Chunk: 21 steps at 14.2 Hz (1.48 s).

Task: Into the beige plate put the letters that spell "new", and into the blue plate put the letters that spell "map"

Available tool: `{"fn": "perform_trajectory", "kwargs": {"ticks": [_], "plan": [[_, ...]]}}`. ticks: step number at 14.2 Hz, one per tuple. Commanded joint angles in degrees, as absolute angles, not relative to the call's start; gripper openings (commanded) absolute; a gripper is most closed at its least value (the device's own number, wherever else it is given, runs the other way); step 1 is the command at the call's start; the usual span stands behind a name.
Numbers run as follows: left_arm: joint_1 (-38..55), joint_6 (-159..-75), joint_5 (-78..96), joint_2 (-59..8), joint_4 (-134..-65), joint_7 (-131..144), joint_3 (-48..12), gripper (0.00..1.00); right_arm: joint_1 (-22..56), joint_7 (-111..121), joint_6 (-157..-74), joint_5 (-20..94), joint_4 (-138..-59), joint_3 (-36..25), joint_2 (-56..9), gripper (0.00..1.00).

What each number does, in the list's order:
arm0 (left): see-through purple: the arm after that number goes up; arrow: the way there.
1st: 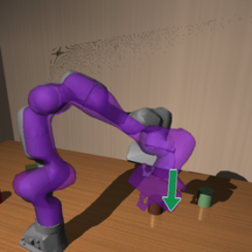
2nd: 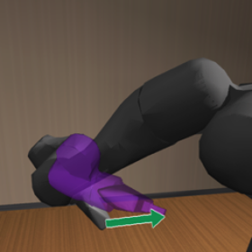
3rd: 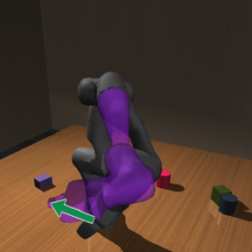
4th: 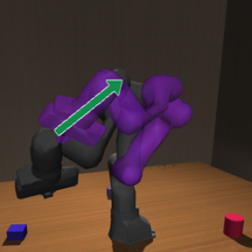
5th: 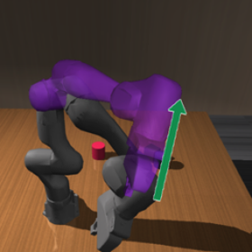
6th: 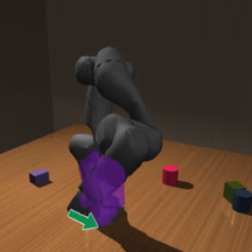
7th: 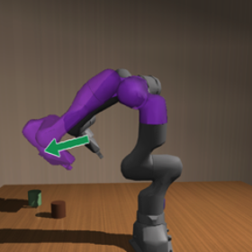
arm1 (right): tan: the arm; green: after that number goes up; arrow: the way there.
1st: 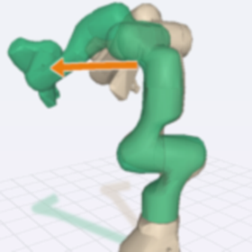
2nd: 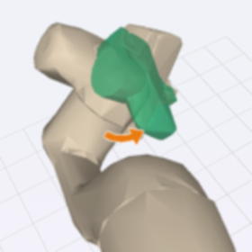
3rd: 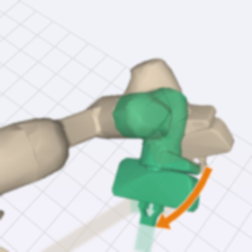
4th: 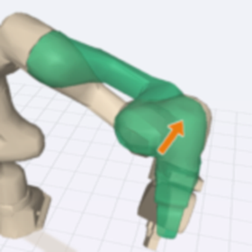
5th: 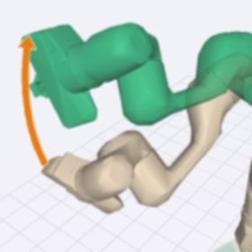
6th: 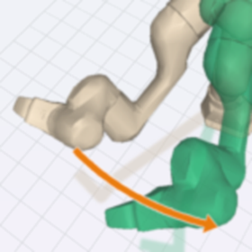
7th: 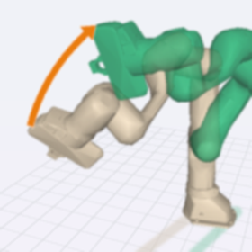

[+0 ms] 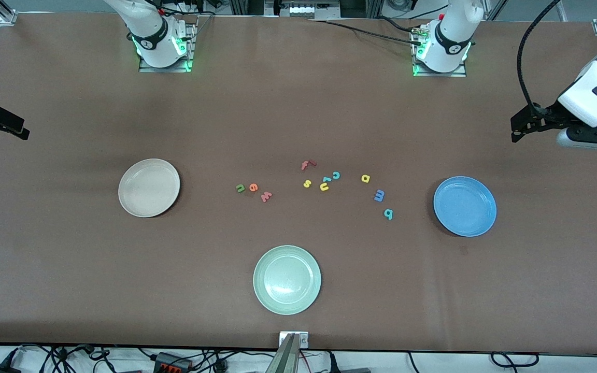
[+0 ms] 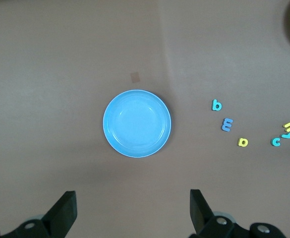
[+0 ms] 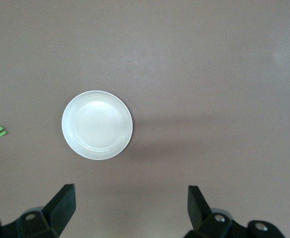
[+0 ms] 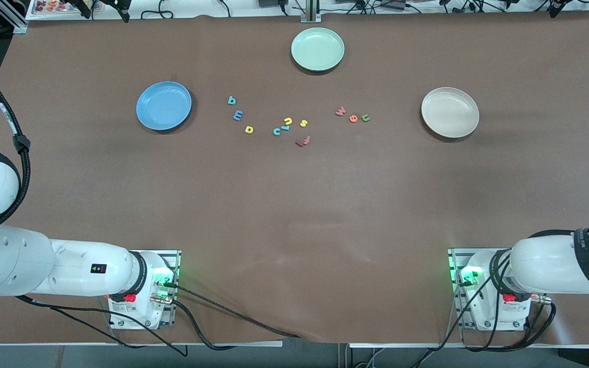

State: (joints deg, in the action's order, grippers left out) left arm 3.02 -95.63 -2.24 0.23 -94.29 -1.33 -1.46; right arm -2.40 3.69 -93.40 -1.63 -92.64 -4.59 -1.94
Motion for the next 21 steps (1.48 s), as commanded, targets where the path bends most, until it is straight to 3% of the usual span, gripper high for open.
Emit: {"fn": "perform_trajectory", "kwargs": {"ticks": [1,16,21], "plan": [[3.16,-95.54,-1.58,1.41,-95.19,-1.76,-1.32,1.00,-3.16,4.83,-93.78,-2.20,-93.16,-4.13,-1.23,1.00],[2.99,-95.71,-1.58,1.41,-95.10,-1.67,-2.55,1.00,-2.72,4.92,-93.69,-2.20,-92.99,-3.96,-1.49,1.00],[2.99,-95.71,-1.58,1.41,-95.10,-1.67,-2.55,1.00,-1.07,4.66,-93.78,-1.85,-93.95,-3.60,-6.23,1.00]]}}
